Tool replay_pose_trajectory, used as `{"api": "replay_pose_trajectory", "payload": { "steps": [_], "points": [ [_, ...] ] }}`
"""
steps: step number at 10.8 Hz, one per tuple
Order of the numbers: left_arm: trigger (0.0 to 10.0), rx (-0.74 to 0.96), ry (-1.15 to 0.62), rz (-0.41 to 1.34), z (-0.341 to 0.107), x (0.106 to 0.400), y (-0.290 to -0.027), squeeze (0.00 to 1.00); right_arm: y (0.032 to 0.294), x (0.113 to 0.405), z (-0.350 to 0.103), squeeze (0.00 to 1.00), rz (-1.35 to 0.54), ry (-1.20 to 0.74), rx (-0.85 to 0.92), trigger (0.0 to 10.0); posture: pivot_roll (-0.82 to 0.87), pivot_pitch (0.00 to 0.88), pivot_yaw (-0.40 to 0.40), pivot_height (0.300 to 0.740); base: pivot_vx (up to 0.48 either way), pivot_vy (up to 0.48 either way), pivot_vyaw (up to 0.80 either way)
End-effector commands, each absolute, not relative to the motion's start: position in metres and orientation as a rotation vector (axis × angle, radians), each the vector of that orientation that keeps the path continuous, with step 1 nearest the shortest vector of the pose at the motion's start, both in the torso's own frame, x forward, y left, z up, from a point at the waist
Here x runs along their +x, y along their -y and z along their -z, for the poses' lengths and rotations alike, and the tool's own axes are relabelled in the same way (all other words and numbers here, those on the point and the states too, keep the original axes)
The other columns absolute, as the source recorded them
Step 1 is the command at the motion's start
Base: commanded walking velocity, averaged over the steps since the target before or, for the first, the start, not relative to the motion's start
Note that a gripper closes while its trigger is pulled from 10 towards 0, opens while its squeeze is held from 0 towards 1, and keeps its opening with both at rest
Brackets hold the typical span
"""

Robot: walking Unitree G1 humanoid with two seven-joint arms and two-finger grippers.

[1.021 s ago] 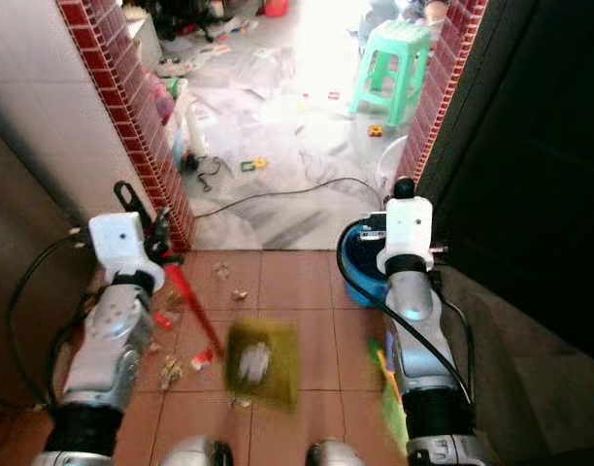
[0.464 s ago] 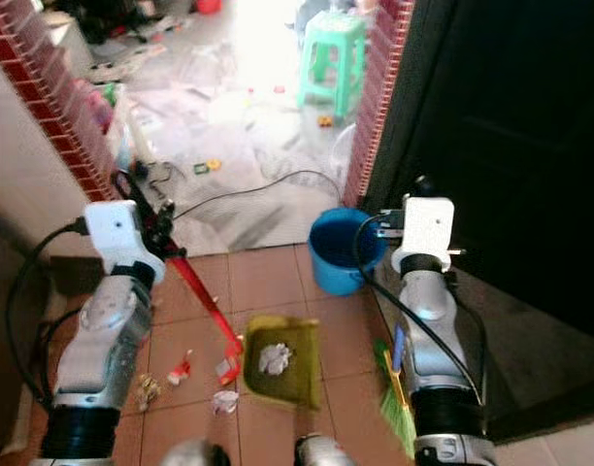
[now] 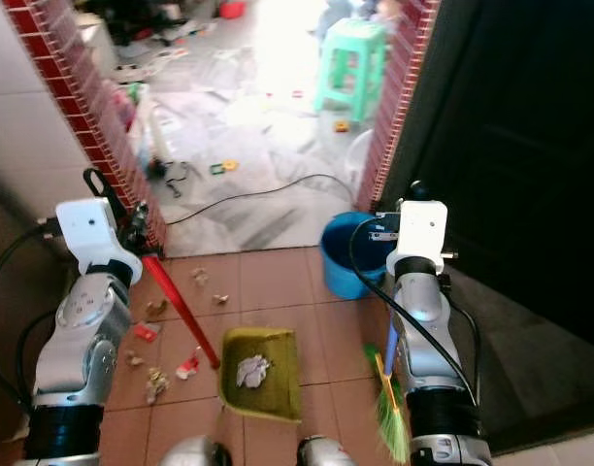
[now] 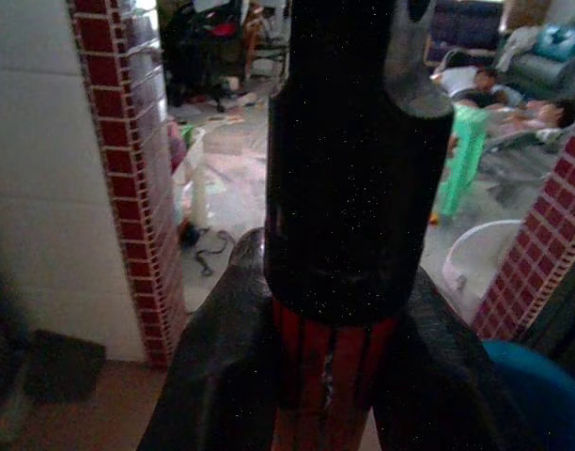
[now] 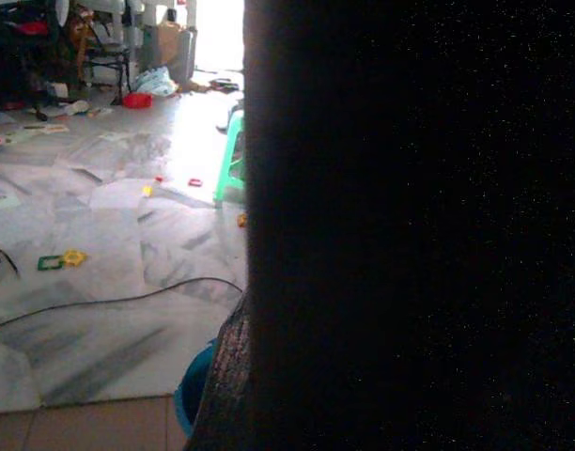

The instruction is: Sweep floor

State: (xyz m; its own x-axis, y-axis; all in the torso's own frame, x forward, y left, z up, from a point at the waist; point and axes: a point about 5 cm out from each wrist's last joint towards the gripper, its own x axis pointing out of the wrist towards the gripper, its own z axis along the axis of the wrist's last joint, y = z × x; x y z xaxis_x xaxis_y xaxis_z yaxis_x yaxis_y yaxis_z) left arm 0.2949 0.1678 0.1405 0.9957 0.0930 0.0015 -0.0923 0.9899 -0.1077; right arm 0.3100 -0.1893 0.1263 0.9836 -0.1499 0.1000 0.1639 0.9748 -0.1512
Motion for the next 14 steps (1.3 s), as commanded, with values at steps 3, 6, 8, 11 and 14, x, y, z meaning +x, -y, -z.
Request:
{"api": "replay_pose_trajectory", "payload": {
  "steps": [3, 6, 8, 11, 14],
  "points": [
    [10.0, -0.137, 0.096, -0.074, -0.163, 0.297, -0.165, 0.00, 0.190, 0.311, -0.129, 0.00, 0.155, 0.096, -0.168, 10.0, -0.08, 0.015, 0.022, 0.740, 0.000, -0.402, 0.00],
    [10.0, -0.143, 0.108, -0.102, -0.166, 0.299, -0.169, 0.00, 0.191, 0.310, -0.128, 0.00, 0.150, 0.094, -0.170, 10.0, -0.08, 0.014, 0.019, 0.740, 0.000, -0.314, 0.00],
    [10.0, -0.143, 0.136, -0.163, -0.172, 0.302, -0.181, 0.00, 0.191, 0.311, -0.128, 0.00, 0.143, 0.091, -0.173, 10.0, -0.08, 0.009, 0.013, 0.740, 0.000, 0.000, 0.00],
    [10.0, -0.159, 0.164, -0.240, -0.180, 0.302, -0.198, 0.00, 0.192, 0.311, -0.127, 0.00, 0.139, 0.088, -0.176, 10.0, -0.09, 0.010, 0.013, 0.740, 0.000, 0.000, 0.00],
    [10.0, -0.199, 0.252, -0.352, -0.202, 0.301, -0.223, 0.00, 0.193, 0.310, -0.126, 0.00, 0.135, 0.082, -0.180, 10.0, -0.08, 0.016, 0.005, 0.740, 0.000, 0.000, 0.00]
  ]
}}
